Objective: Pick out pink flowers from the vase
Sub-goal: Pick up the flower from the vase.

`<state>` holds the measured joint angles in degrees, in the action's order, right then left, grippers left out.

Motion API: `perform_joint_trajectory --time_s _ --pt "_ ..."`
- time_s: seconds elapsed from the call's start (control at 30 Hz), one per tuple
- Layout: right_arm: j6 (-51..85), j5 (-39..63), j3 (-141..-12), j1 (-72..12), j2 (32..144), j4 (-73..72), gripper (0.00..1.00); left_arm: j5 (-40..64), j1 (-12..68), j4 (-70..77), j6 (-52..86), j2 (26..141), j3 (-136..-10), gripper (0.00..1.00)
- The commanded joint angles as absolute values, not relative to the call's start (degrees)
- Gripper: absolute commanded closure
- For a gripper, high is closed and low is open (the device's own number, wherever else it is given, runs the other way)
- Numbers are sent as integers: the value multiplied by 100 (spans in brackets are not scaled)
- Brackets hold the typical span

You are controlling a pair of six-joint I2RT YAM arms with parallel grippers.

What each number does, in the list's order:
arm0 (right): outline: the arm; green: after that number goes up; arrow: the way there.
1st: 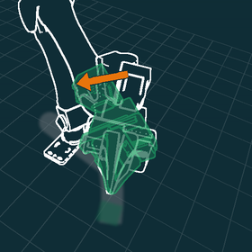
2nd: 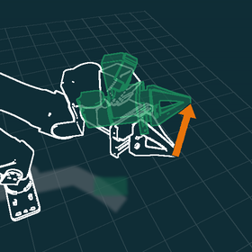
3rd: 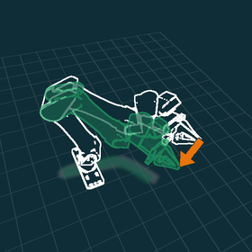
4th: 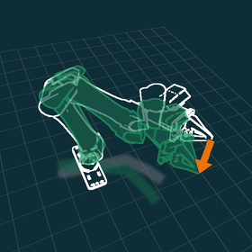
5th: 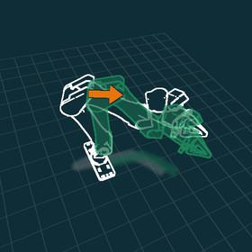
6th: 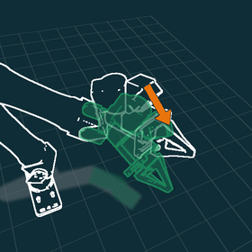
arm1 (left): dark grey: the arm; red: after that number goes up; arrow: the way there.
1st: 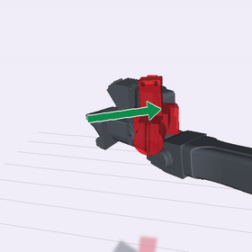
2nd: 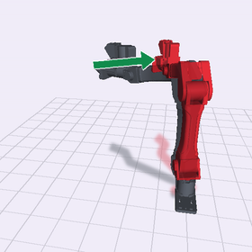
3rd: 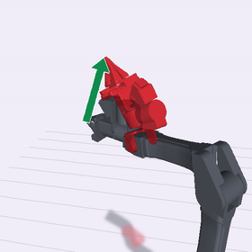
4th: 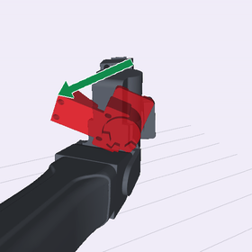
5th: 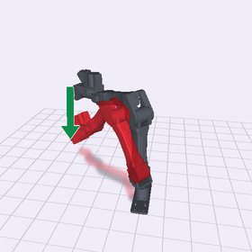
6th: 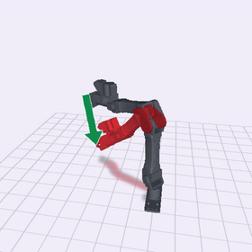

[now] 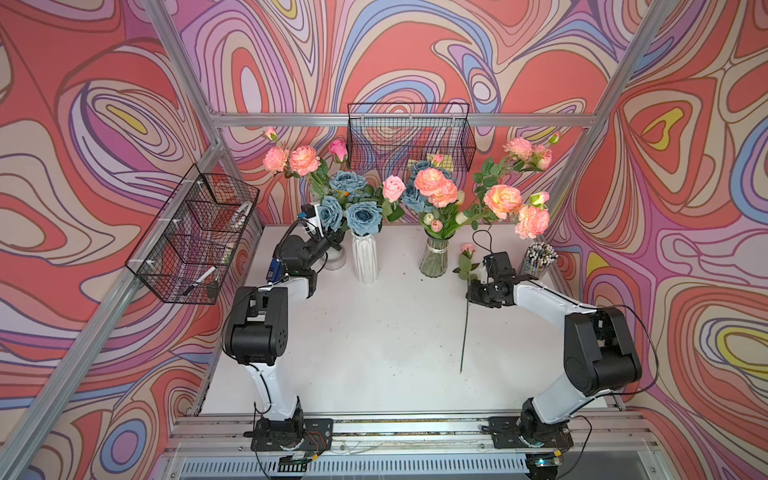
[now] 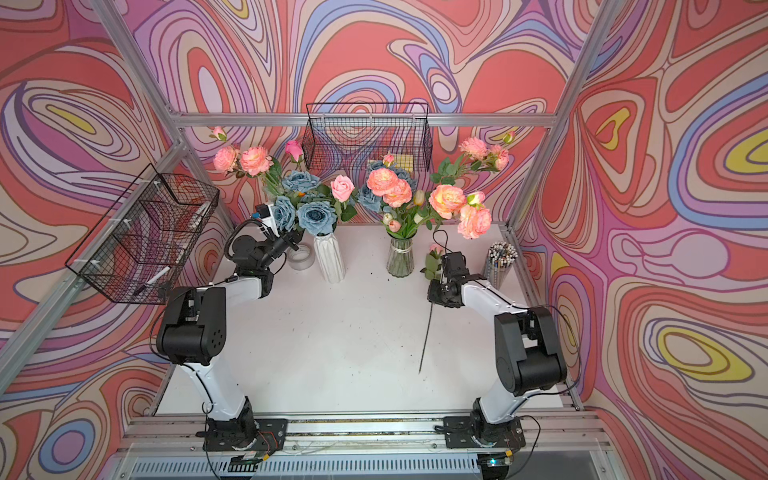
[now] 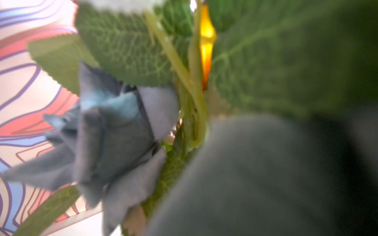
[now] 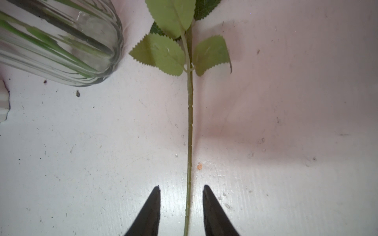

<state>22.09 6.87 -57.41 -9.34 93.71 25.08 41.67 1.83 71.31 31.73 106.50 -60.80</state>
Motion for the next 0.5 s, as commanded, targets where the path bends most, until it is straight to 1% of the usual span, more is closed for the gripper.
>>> perform_joint_trajectory --time_s 0.0,0.23,0.47 --pt "2164 684 -5649 -948 9178 2408 63 4103 185 7584 3285 10150 -6047 96" --pt "2092 717 -5643 -947 9069 2373 63 4009 185 7530 3269 9837 -6037 96" --pt "2039 691 -5628 -941 8902 2373 62 3947 185 6826 2836 9410 -6182 96"
